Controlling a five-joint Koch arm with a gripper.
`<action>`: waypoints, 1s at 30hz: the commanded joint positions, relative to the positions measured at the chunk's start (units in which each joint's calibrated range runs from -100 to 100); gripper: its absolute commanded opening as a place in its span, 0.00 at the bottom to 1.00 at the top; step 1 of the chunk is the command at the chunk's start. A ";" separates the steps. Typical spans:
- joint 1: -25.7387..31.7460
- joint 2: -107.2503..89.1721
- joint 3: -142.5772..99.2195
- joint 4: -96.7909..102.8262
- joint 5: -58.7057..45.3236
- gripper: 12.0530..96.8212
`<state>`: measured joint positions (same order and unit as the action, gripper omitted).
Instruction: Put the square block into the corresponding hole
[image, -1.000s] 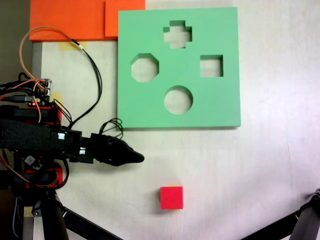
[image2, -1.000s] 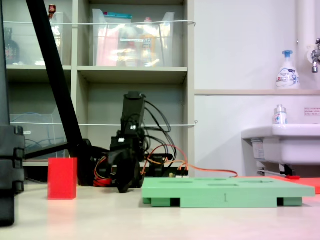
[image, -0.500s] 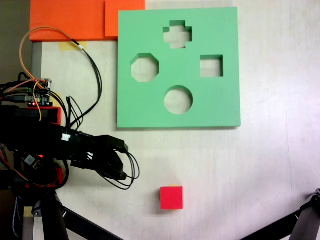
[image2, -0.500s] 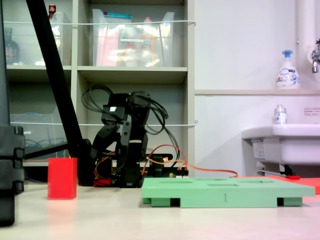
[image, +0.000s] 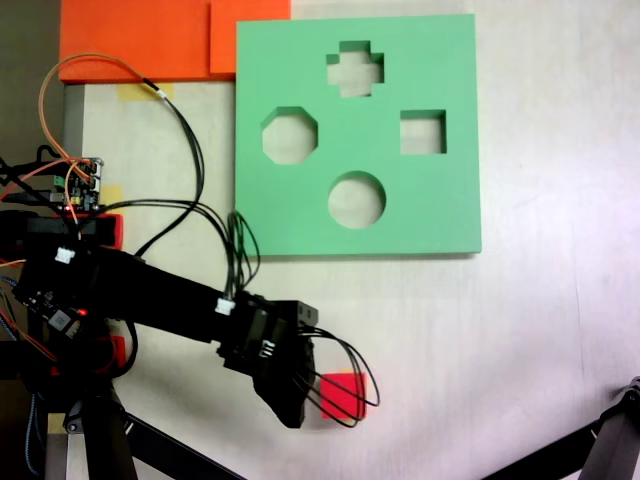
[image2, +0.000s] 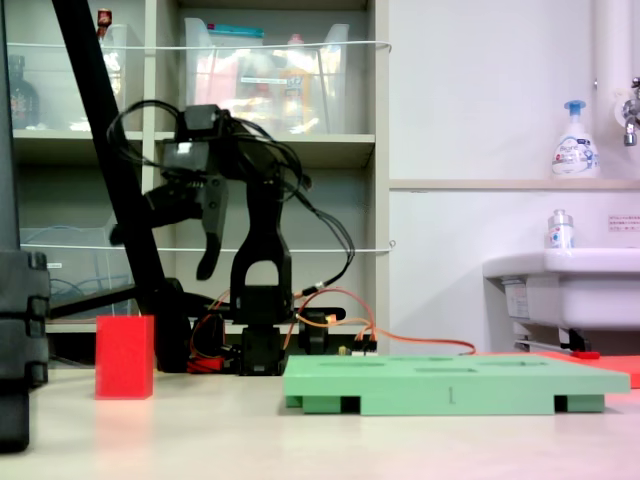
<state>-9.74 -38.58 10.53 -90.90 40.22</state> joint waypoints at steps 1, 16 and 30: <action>-0.20 5.76 5.52 -2.17 -0.63 0.86; -0.93 33.41 14.49 -0.92 -2.69 0.86; -1.27 42.63 13.79 -0.25 -2.74 0.77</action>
<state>-10.96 4.51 21.80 -90.99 37.83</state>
